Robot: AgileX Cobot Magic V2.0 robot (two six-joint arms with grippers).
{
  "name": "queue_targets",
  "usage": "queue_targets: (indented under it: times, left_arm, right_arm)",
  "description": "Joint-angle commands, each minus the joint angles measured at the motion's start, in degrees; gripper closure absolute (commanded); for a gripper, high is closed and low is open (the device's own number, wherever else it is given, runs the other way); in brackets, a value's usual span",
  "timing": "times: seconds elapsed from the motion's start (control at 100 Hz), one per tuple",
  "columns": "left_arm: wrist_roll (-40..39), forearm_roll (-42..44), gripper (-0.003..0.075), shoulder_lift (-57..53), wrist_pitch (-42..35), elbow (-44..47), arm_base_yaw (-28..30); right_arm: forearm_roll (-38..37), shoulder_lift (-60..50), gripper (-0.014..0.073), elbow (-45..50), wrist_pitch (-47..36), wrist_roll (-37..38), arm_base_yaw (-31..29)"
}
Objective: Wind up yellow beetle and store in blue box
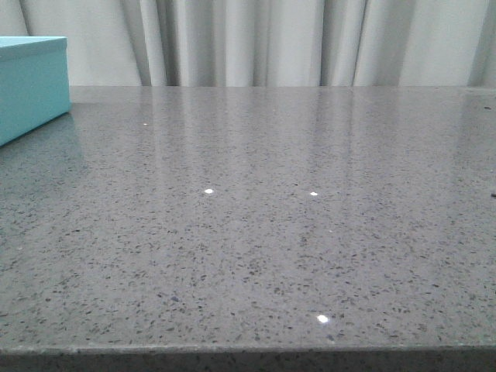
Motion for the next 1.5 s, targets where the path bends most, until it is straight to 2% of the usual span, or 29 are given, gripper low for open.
queue_targets:
  times: [0.0, 0.16, 0.3, 0.42, 1.49]
  left_arm:
    - [-1.16, 0.87, 0.0738, -1.27, -9.76, 1.23, -0.39]
    - [-1.26, 1.0, 0.0738, -7.69, -10.1, 6.68, -0.39]
    - [-4.89, 1.0, 0.0738, -13.23, -10.19, 11.42, -0.39]
    - [-5.21, 1.0, 0.0738, -13.28, -7.71, 11.42, -0.51]
    - [-5.21, -0.14, 0.0738, -13.28, -8.32, 11.42, -0.49]
  right_arm:
    - [-2.24, 0.65, 0.0662, -1.31, -3.77, -0.45, 0.0]
    - [-2.24, 0.65, 0.0662, -1.31, -3.77, -0.45, 0.0]
    - [-2.24, 0.65, 0.0662, -1.31, -3.77, -0.45, 0.0]
    - [-2.24, 0.65, 0.0662, -1.31, -3.81, -0.45, 0.0]
    - [-3.15, 0.65, 0.0662, -0.48, -3.04, -0.45, 0.0]
